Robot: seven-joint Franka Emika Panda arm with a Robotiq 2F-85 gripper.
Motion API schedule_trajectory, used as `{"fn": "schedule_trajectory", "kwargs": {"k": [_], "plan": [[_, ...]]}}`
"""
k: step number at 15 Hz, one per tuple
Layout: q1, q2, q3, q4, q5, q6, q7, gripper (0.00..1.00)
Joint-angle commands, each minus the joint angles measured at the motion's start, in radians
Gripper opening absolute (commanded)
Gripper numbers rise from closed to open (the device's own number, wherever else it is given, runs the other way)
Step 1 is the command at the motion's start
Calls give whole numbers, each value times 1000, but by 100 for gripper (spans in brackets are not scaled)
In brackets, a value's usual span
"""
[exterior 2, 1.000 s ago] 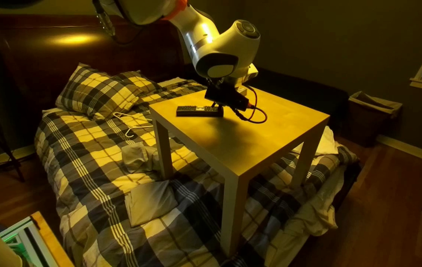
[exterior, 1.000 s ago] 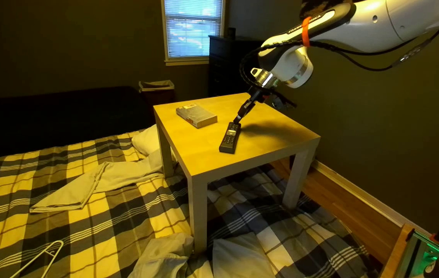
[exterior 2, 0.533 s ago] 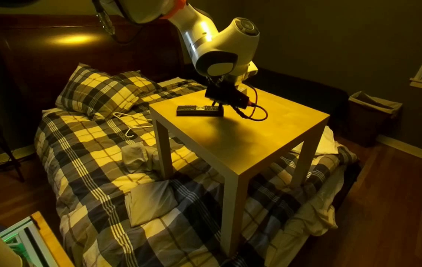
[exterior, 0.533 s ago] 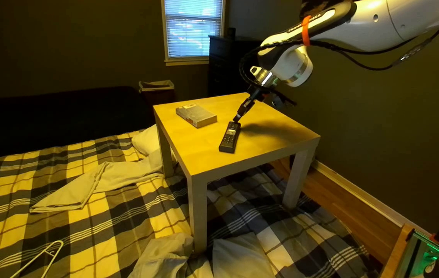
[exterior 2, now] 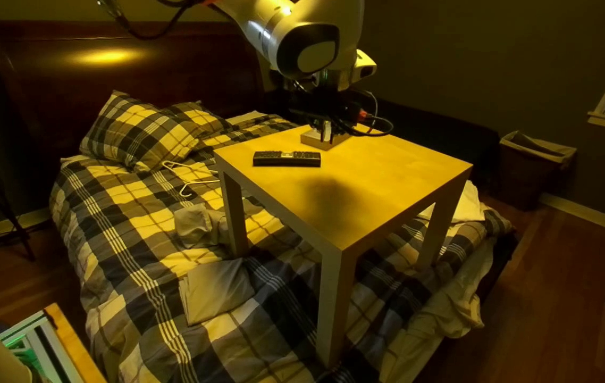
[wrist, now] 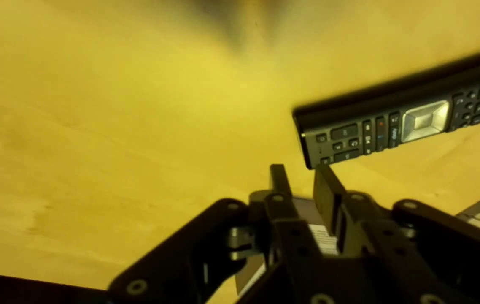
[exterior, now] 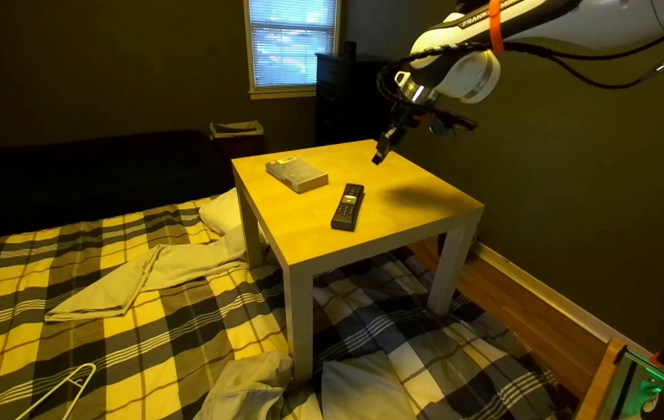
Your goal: Push the topmost button on the black remote
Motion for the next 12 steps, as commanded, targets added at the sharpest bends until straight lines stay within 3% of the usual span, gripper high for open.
{"fn": "schedule_trajectory", "kwargs": {"k": [1,4,7,9,10,12], "plan": [[33,-118,-56,-83,-201,-113,231,56],[38,-188,-67,-108,-274,-249,346,78],[40,-256,-72,-134,-214,-336,377,99],[44,-296,-81,-154,-130,-351,322,100],[47,-238,-80,-102,-190,-332,348,99],[52,-271,-85,-120,-158,-342,339,100]]}}
